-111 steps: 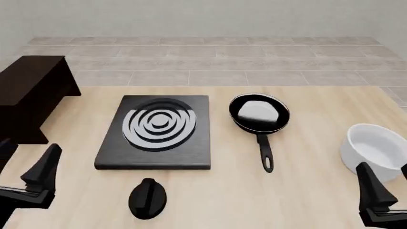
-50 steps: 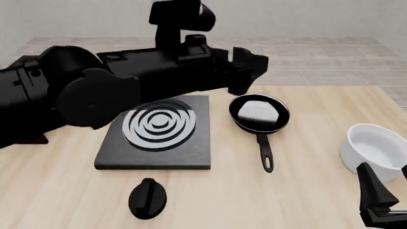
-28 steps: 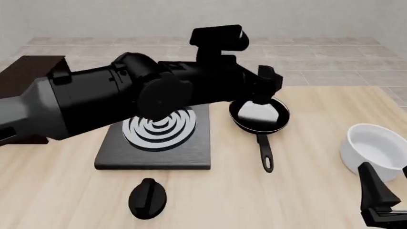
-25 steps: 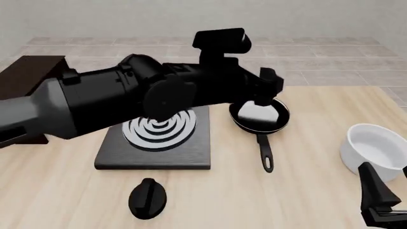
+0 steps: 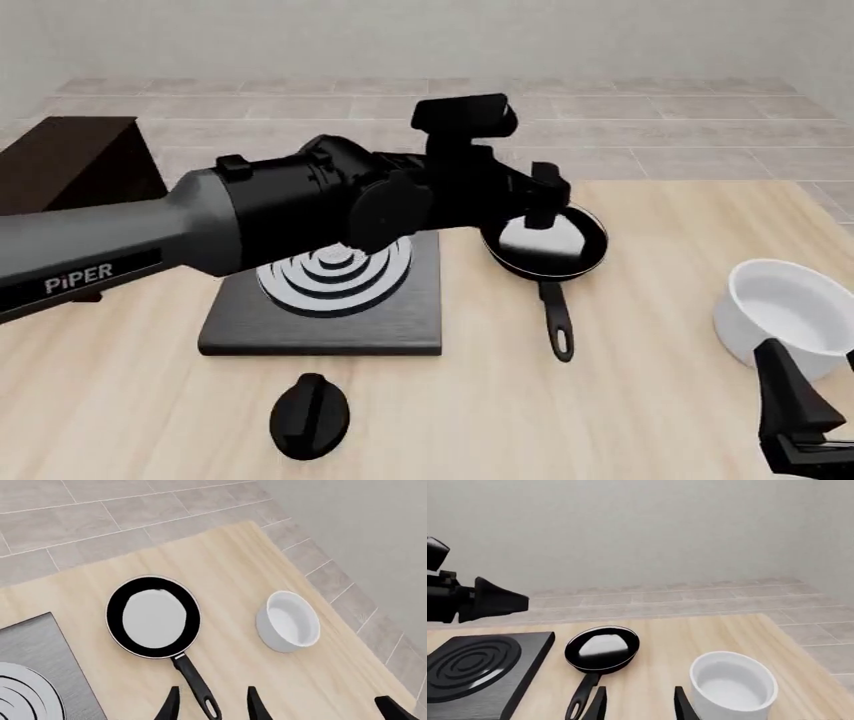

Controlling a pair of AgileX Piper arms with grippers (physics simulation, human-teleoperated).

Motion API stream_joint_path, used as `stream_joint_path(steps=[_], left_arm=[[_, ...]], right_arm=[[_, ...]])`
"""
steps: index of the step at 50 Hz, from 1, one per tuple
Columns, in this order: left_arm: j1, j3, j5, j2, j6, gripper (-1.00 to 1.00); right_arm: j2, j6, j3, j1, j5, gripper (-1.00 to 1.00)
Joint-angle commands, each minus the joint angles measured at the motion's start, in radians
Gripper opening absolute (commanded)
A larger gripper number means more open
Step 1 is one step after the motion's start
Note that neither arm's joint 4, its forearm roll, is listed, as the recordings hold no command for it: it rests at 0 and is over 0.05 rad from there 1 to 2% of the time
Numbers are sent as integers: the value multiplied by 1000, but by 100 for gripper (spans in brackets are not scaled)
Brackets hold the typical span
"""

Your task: Put the frying pan on top of the cabinet.

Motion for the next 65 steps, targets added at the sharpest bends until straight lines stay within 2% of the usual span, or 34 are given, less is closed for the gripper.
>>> stream_joint_path(steps=[1,15,65], left_arm=[[45,-11,-12,55,-14,100],[58,-38,-20,117,-29,100],[13,-145,-30,328,-78,100]], right_arm=[[-1,10,0,-4,1,100],[-1,15,0,-8,0,100],[-1,23,0,-16,-1,100]])
